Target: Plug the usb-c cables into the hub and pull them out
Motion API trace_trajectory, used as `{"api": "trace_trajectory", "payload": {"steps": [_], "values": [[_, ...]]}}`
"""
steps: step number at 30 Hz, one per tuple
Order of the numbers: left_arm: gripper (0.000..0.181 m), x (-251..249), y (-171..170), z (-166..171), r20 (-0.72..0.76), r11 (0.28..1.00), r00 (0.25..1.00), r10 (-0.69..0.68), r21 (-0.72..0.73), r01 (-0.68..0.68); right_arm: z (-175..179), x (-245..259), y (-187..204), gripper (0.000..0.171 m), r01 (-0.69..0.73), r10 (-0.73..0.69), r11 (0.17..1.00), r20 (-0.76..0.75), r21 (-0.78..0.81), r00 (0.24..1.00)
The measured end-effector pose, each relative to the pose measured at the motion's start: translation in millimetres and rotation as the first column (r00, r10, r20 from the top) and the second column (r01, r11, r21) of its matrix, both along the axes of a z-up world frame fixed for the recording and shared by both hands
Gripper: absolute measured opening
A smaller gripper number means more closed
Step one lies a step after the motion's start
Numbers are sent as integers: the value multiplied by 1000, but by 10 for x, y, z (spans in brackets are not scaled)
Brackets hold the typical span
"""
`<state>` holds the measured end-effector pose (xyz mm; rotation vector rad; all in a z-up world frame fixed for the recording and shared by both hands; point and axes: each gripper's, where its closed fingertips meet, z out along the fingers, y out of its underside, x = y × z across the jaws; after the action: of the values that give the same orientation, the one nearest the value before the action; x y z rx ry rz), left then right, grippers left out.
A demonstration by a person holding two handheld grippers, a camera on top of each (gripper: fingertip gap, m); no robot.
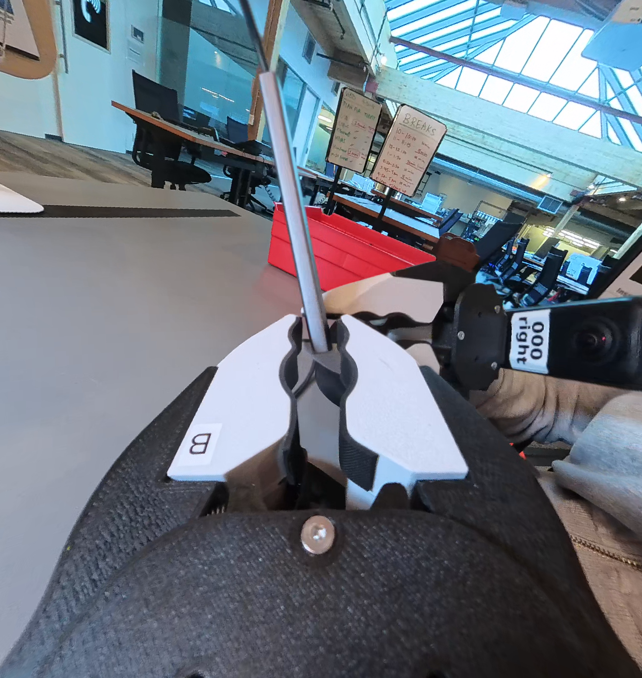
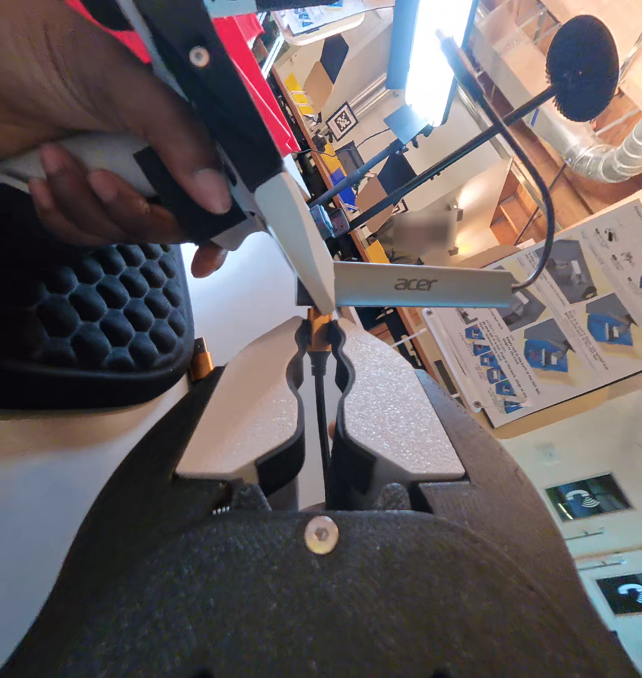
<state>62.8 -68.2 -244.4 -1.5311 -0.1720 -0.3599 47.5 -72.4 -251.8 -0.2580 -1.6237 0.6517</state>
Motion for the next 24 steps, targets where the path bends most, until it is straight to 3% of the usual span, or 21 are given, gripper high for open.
{"api": "trace_trajectory", "payload": {"steps": [6,14,20,24], "values": [[11,11,-12,14,-23,1000,1000,8,9,-8,25,12,-10,12,0,0,1000,-32,26,999],[10,34,0,-14,-41,1000,999,1,-12,-1,15,41,22,12,-13,33,978,-94,206,995],[10,-3,-15,2,-51,999,998,41,2,-41,-2,17,12,13,-42,43,999,-8,6,999],[10,-1,-12,-4,-47,999,998,37,-3,-37,-5,28,22,13,-32,38,993,-51,111,998]]}}
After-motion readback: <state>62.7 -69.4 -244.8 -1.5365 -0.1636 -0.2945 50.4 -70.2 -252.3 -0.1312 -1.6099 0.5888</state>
